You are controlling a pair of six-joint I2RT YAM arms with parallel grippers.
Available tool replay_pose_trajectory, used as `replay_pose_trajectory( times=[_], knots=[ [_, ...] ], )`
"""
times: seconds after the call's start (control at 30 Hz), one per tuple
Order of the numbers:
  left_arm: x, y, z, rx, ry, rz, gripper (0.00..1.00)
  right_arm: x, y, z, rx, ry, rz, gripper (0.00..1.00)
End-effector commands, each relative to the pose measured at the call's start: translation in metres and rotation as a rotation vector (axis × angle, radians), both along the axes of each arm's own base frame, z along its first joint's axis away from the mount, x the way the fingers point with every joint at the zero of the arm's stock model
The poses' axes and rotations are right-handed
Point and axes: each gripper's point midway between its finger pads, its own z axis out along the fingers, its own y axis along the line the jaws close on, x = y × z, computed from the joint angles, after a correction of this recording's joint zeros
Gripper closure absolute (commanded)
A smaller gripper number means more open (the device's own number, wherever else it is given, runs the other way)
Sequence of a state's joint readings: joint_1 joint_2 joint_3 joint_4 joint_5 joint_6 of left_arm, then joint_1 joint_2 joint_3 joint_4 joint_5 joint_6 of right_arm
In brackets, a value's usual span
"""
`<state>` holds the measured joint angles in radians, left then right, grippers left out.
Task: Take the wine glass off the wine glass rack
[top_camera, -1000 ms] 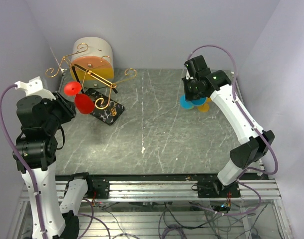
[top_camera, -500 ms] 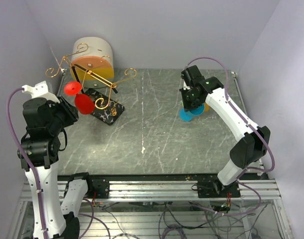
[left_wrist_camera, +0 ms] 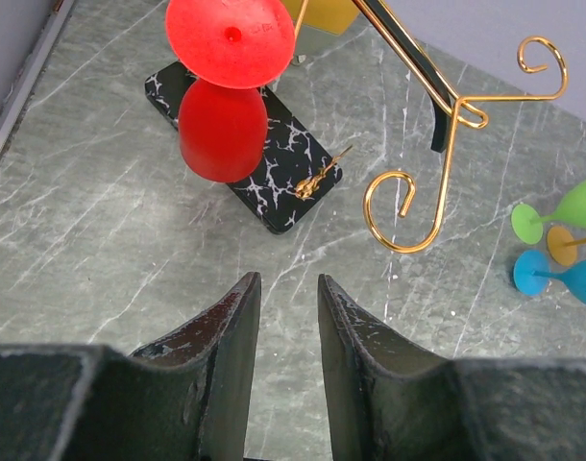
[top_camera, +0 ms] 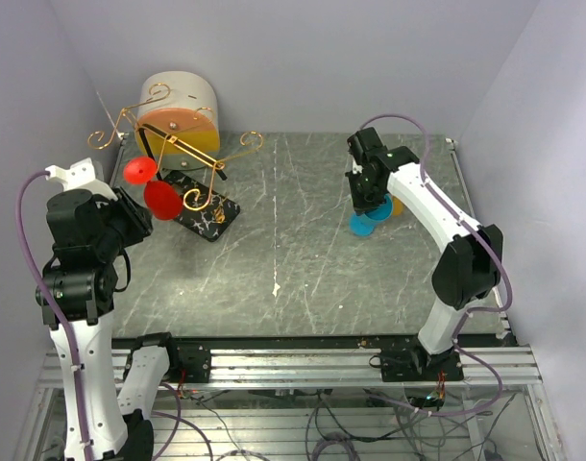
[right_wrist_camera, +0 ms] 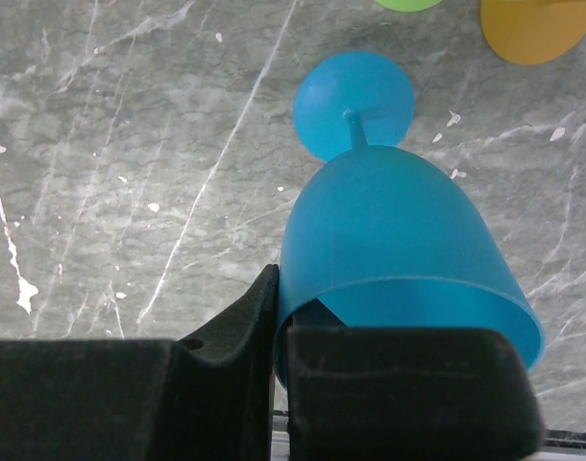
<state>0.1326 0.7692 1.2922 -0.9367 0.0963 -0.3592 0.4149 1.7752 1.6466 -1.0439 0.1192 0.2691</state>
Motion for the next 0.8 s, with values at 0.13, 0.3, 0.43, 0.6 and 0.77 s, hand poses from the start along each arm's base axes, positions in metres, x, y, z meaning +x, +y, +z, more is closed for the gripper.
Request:
replay_pose_trajectory(
  times=[0.13, 0.3, 0.43, 0.6, 0.77],
  knots=[
    [0.001, -0.003, -0.005, 0.006, 0.009, -0.023, 0.55, 0.013, 0.001, -0.01, -0.004, 0.002, -0.002, 0.96],
    [0.002, -0.002, -0.006, -0.002, 0.012, -0.009, 0.52, 0.017, 0.002, 0.0, 0.011, -0.033, -0.008, 0.81],
    [0.003, -0.001, -0.008, -0.016, 0.015, 0.003, 0.49, 0.021, 0.002, 0.021, 0.028, -0.092, -0.016, 0.66],
    [0.003, 0.005, -0.007, -0.023, 0.004, 0.053, 0.45, 0.025, -0.004, 0.064, 0.045, -0.214, -0.051, 0.65],
    [0.008, 0.008, -0.001, -0.037, -0.015, 0.079, 0.43, 0.021, -0.011, 0.108, 0.085, -0.35, -0.088, 0.65]
  ],
)
